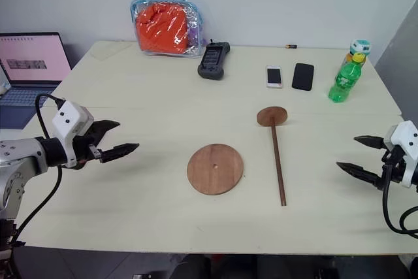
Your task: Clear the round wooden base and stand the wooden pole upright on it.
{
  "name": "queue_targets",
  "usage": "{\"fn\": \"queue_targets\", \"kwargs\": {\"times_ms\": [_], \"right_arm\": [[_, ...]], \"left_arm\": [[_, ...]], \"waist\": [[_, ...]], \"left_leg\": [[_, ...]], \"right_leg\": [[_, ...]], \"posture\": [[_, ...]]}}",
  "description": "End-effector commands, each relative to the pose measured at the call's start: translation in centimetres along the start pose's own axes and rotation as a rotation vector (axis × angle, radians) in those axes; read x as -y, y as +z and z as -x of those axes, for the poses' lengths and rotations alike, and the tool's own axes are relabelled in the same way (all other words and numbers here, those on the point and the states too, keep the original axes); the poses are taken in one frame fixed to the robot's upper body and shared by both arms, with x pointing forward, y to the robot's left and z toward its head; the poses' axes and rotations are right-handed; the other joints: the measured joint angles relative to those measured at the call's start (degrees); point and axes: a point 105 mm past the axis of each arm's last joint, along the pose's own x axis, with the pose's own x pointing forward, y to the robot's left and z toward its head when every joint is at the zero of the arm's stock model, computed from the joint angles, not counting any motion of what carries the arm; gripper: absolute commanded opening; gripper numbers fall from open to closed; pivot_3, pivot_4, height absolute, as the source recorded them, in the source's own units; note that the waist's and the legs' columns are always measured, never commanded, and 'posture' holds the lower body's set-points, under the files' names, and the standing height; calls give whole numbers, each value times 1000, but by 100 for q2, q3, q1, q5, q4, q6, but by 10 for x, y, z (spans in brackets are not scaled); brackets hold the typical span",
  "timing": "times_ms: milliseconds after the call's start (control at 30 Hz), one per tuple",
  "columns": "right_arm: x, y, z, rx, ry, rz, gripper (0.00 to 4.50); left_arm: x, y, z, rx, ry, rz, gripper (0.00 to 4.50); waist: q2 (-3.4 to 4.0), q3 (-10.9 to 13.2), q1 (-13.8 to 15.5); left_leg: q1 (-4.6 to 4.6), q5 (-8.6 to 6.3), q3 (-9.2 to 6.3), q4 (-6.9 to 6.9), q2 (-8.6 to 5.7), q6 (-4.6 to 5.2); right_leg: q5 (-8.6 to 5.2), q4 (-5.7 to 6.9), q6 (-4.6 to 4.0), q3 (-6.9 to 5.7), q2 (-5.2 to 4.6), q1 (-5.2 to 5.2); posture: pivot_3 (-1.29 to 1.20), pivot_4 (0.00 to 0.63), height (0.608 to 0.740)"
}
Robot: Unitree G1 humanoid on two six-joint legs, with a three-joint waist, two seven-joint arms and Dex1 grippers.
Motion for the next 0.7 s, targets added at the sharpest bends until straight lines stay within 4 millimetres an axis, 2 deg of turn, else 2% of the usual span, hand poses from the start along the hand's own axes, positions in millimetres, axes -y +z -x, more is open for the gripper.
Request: {"fn": "queue_targets", "kwargs": {"times_ms": [33,267,433,600,700], "right_arm": [[0,10,3,16,-9,41,4500],[-6,10,-2,22,12,41,4500],[-6,12,-2,28,17,37,4500],[-6,21,-5,54,6,65,4500],[-12,32,-9,91,18,64,4500]], "left_arm": [[-2,4,4,1,-7,-42,4457],[-5,3,6,4,4,-50,4457],[-1,16,6,91,-25,-67,4457],[15,26,1,78,-123,-126,4457],[32,43,-8,113,-220,-144,4457]], "waist": [[0,0,0],[0,0,1],[0,0,1],[0,0,-1],[-1,1,7]], "left_leg": [[0,0,0,0,0,0],[0,0,0,0,1,0],[0,0,0,1,1,0],[0,0,1,1,0,0],[0,0,0,1,-1,0]], "right_leg": [[0,0,0,0,0,0],[0,0,0,0,0,0],[0,0,0,0,-2,0],[0,1,0,0,-2,0],[0,1,0,-1,-1,0]], "posture": [[0,150,740],[0,150,740],[0,150,740],[0,150,740],[0,150,740]]}}
